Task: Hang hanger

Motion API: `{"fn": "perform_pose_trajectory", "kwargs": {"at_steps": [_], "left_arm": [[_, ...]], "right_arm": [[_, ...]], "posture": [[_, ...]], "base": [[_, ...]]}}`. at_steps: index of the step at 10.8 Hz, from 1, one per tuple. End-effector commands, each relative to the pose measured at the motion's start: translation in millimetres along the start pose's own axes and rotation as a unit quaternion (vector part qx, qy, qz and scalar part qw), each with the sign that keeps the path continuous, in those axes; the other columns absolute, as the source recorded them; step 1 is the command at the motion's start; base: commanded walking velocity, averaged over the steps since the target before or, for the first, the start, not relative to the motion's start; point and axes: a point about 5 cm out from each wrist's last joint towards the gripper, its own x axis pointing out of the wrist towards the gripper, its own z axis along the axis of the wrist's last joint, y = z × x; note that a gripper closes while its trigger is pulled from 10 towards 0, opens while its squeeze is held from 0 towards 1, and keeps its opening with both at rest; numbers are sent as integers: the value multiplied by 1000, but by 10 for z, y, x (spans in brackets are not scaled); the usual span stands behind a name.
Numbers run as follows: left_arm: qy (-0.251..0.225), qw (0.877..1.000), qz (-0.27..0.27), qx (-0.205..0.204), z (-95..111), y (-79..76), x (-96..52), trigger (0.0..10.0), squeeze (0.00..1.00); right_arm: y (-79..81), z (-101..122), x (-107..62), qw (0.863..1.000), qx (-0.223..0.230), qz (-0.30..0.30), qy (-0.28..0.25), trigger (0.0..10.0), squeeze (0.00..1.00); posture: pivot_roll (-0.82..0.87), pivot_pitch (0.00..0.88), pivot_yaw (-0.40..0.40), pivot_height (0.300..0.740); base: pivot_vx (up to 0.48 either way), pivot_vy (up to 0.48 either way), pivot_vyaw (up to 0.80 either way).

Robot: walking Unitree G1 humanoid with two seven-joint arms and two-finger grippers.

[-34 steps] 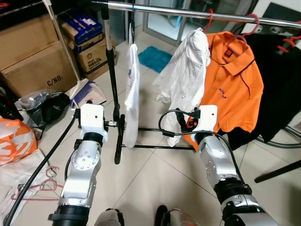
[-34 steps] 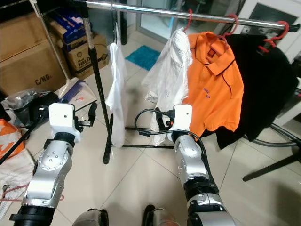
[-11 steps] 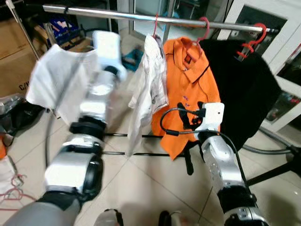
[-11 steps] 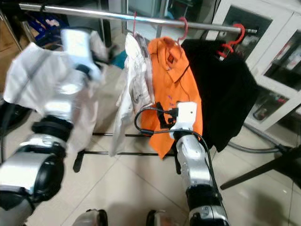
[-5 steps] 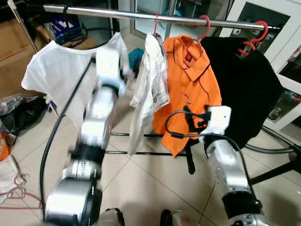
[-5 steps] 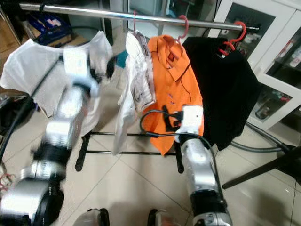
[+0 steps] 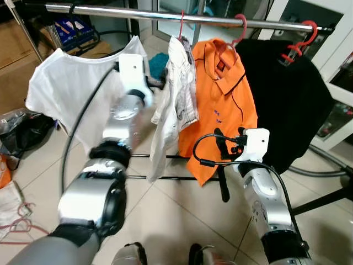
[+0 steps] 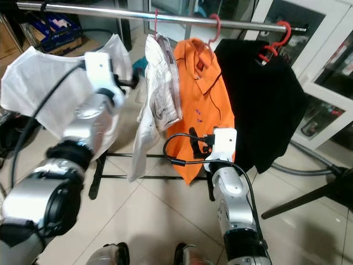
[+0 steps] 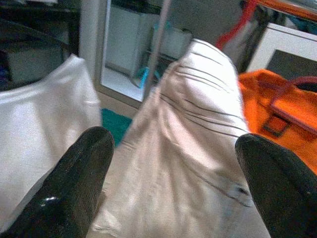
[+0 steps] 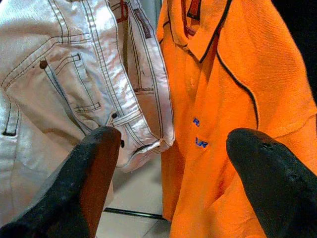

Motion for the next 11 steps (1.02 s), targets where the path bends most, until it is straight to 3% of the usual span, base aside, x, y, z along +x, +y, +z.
{"fn": "perform_pose_trajectory", "kwargs": {"at_steps": [1, 3, 4, 6, 7, 8, 11], "left_arm": [[1, 1000, -14, -11, 8, -79, 29, 10000, 0], [-28, 997, -55, 35, 138, -270, 78, 10000, 0], [-23, 998, -56, 33, 118, -290, 86, 10000, 0], [15, 999, -51, 5, -4, -288, 81, 10000, 0], [45, 997, -38, -46, -96, -264, 71, 10000, 0], [48, 996, -35, -62, -106, -258, 70, 10000, 0], [56, 995, -40, -65, -67, -258, 93, 10000, 0]], "right_arm": [[-23, 30, -30, 1000, -3, -5, -3, 10000, 0], [-79, 32, -83, 1000, -6, -16, -1, 10000, 0], [-86, 31, -101, 1000, -5, -19, 0, 10000, 0], [-68, 29, -122, 1000, -4, -19, 2, 10000, 0], [-68, 25, -121, 1000, -3, -19, 5, 10000, 0], [-64, 23, -116, 1000, -2, -19, 6, 10000, 0], [-34, 22, -86, 1000, 3, -15, 8, 10000, 0]], "posture": [[-185, 173, -35, 740], [-209, 180, -27, 740], [-212, 182, -26, 740], [-220, 182, -21, 740], [-217, 182, -20, 740], [-216, 180, -20, 740], [-209, 160, -14, 740]], "base": [[0, 0, 0], [0, 0, 0], [0, 0, 0], [0, 0, 0], [0, 0, 0], [0, 0, 0], [0, 0, 0]]}}
